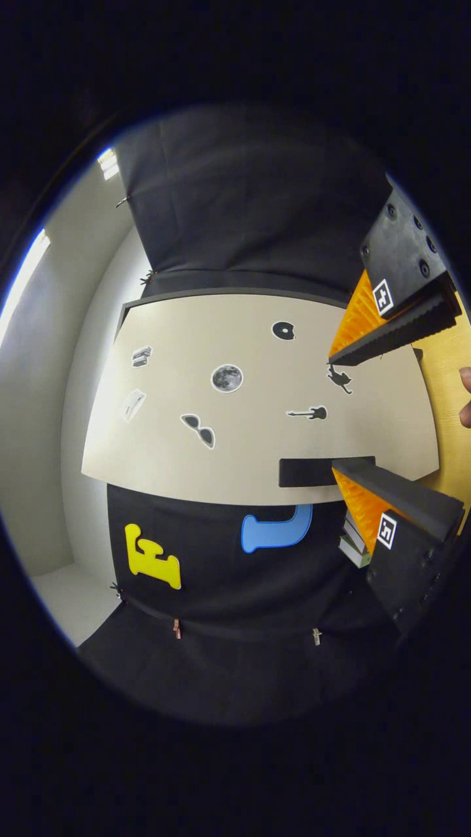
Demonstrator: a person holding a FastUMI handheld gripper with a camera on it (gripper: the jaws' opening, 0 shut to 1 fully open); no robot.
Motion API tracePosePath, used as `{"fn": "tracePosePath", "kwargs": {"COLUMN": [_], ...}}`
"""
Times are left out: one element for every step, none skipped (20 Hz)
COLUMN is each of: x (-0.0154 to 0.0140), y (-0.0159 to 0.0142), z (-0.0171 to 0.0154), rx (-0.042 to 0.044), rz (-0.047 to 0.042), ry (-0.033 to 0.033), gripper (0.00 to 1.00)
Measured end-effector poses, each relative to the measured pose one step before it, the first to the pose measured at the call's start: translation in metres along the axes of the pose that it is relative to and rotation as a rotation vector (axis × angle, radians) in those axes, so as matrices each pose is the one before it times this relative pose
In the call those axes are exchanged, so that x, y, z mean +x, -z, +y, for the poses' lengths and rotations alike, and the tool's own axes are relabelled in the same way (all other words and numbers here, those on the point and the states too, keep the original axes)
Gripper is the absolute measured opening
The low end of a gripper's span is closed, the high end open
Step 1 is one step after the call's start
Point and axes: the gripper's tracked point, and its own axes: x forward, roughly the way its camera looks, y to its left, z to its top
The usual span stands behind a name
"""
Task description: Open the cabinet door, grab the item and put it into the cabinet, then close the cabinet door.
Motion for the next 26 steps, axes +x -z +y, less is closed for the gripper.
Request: {"fn": "tracePosePath", "kwargs": {"x": [0.00016, -0.00041, 0.00004, 0.00003, -0.00038, 0.00051, 0.00007, 0.00024, -0.00124, -0.00014, -0.00045, -0.00064, -0.00188, -0.00237, -0.00264, -0.00245, 0.00046, 0.00107, 0.00074, 0.0005, 0.0011, 0.00107, 0.00032, -0.00007, 0.00028, 0.00127], "y": [-0.00023, -0.00073, -0.00043, 0.00075, 0.0001, 0.00031, -0.00009, 0.00091, 0.00119, 0.00215, -0.00096, 0.0001, 0.00044, 0.00092, 0.00097, 0.00001, 0.00119, 0.00181, 0.00058, -0.00138, -0.00008, 0.00271, 0.00244, -0.00025, -0.00244, -0.00282], "z": [-0.00206, -0.00135, -0.00008, 0.00117, 0.00094, 0.00101, -0.00088, 0.00116, -0.00079, -0.00059, -0.00276, -0.00066, -0.00155, -0.00168, -0.00209, -0.00279, -0.00081, 0.00207, 0.00095, 0.0003, 0.00071, 0.00229, 0.00207, 0.00099, -0.00025, -0.00127], "rx": [-0.00398, 0.00131, 0.00545, 0.00659, 0.00778, 0.00351, 0.00079, -0.00064, 0.00038, 0.00081, 0.00181, 0.00178, 0.0017, 0.00133, 0.0016, 0.00153, 0.00238, 0.00522, 0.00298, -0.00205, -0.0039, 0.00029, 0.01223, 0.01119, 0.00737, -0.00103], "rz": [-0.00195, -0.00143, 0.00104, 0.00442, 0.00318, 0.00336, -0.00039, 0.00258, 0.00118, 0.00516, -0.00009, 0.00067, 0.00087, 0.00301, 0.00536, -0.00008, 0.00439, 0.00672, 0.00068, -0.00636, -0.00242, 0.00984, 0.01463, 0.00275, -0.00837, -0.00874], "ry": [0.00526, 0.00461, 0.00174, -0.00018, -0.00052, -0.00005, 0.00079, -0.00196, -0.0009, -0.00048, 0.00058, 0.00139, 0.00118, 0.00043, -0.00007, 0.00255, 0.00256, -0.00307, -0.0039, -0.00419, -0.00436, -0.01069, -0.00966, -0.00553, -0.00189, -0.00111], "gripper": [0.93, 0.93, 0.93, 0.93, 0.93, 0.93, 0.93, 0.93, 0.93, 0.93, 0.93, 0.93, 0.93, 0.93, 0.93, 0.93, 0.93, 0.93, 0.93, 0.93, 0.93, 0.93, 0.93, 0.93, 0.93, 0.93]}}
